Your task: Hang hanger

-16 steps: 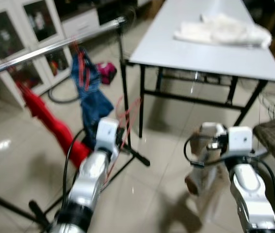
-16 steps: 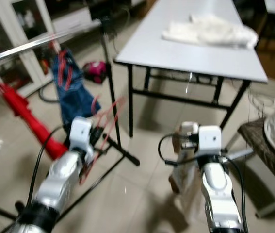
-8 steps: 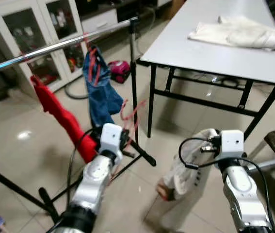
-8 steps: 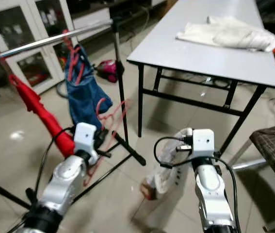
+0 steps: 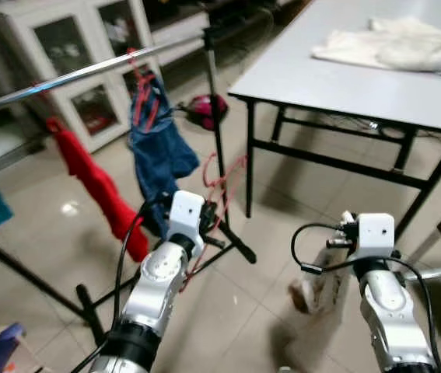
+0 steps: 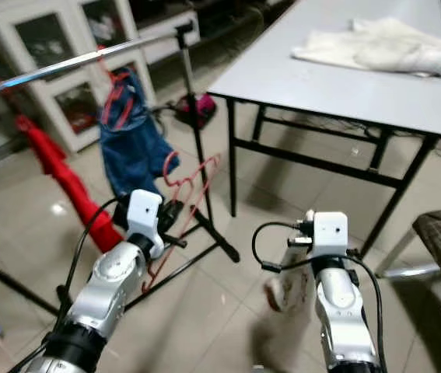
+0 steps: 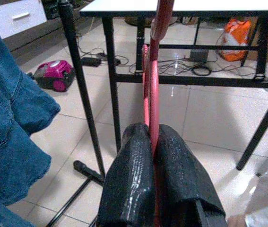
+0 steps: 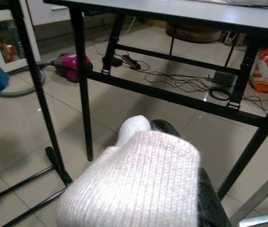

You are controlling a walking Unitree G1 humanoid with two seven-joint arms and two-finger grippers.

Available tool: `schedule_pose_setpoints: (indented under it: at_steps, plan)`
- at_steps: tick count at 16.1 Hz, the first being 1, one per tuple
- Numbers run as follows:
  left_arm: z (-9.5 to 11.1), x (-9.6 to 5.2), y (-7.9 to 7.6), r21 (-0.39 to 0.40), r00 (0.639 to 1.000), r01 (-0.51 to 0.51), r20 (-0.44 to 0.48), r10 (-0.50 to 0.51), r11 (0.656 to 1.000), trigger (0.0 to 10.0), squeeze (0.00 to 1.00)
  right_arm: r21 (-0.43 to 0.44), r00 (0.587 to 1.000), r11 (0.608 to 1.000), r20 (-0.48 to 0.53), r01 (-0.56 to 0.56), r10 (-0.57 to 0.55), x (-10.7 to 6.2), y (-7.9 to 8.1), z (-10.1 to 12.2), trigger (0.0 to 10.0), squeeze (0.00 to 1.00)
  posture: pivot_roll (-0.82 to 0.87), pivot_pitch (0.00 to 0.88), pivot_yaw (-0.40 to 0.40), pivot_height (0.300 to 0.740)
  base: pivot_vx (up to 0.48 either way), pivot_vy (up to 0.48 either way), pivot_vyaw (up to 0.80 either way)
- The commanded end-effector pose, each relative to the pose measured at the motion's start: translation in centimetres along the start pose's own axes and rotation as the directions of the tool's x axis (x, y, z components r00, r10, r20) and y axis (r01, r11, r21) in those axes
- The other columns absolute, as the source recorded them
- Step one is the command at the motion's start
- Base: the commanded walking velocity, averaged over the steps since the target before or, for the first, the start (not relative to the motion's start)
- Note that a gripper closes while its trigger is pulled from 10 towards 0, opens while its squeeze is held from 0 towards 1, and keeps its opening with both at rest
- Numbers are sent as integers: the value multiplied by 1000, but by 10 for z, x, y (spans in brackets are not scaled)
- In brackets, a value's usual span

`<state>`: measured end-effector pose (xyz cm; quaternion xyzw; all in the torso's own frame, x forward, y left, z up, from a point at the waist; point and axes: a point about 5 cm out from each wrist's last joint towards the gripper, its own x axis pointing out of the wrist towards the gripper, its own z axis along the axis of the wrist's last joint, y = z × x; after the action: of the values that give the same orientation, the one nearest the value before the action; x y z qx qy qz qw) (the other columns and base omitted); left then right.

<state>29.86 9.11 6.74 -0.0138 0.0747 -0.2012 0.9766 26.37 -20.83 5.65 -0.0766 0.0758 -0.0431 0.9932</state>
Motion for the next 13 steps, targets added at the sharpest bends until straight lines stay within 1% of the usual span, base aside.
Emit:
schedule_pose_setpoints:
  at_steps: [1,2,3,4,5,7,9,10,11,12,13]
  plan:
    - [2,-3,13,27,1000,-5,1,5,1000,10000,0,0,998,999,55,-43,43,4,17,10,0,0,-114,0,76,740,0,0,0]
    - [0,-4,18,27,1000,-27,-8,27,999,10000,0,11,997,998,45,-63,63,5,24,8,0,0,-104,0,68,740,0,0,0]
    - [3,-4,21,10,999,-44,-4,44,999,10000,0,19,996,997,41,-81,80,6,29,8,0,0,-91,0,56,740,0,0,0]
    - [6,-3,22,9,999,-47,4,47,999,10000,0,19,994,995,45,-98,97,8,33,10,0,0,-77,0,46,740,0,0,0]
    - [8,-1,26,-10,997,-72,8,72,997,10000,0,20,993,994,45,-106,105,9,35,10,0,0,-74,0,42,740,0,0,0]
    - [11,2,26,-24,996,-82,15,83,996,10000,0,14,994,994,45,-105,104,11,30,9,0,0,-88,0,52,740,0,0,0]
    - [4,0,24,-41,996,-84,-9,83,996,10000,0,18,996,997,50,-76,75,15,23,11,0,0,-104,0,66,740,0,0,0]
    - [2,1,19,-38,998,-68,-14,68,997,10000,0,20,996,998,55,-67,66,16,20,13,0,0,-114,0,85,740,0,0,0]
    - [2,0,16,-18,999,-49,-14,49,999,10000,0,37,998,998,51,-45,43,15,17,10,0,0,-119,0,100,740,0,0,0]
    - [1,1,14,-30,999,-39,-21,38,999,10000,0,40,999,999,40,-33,31,13,14,6,0,0,-130,0,115,740,0,0,0]
    - [0,1,12,-30,999,-26,-28,25,999,10000,0,39,999,999,38,-23,21,11,13,5,0,0,-139,0,128,740,0,0,-800]
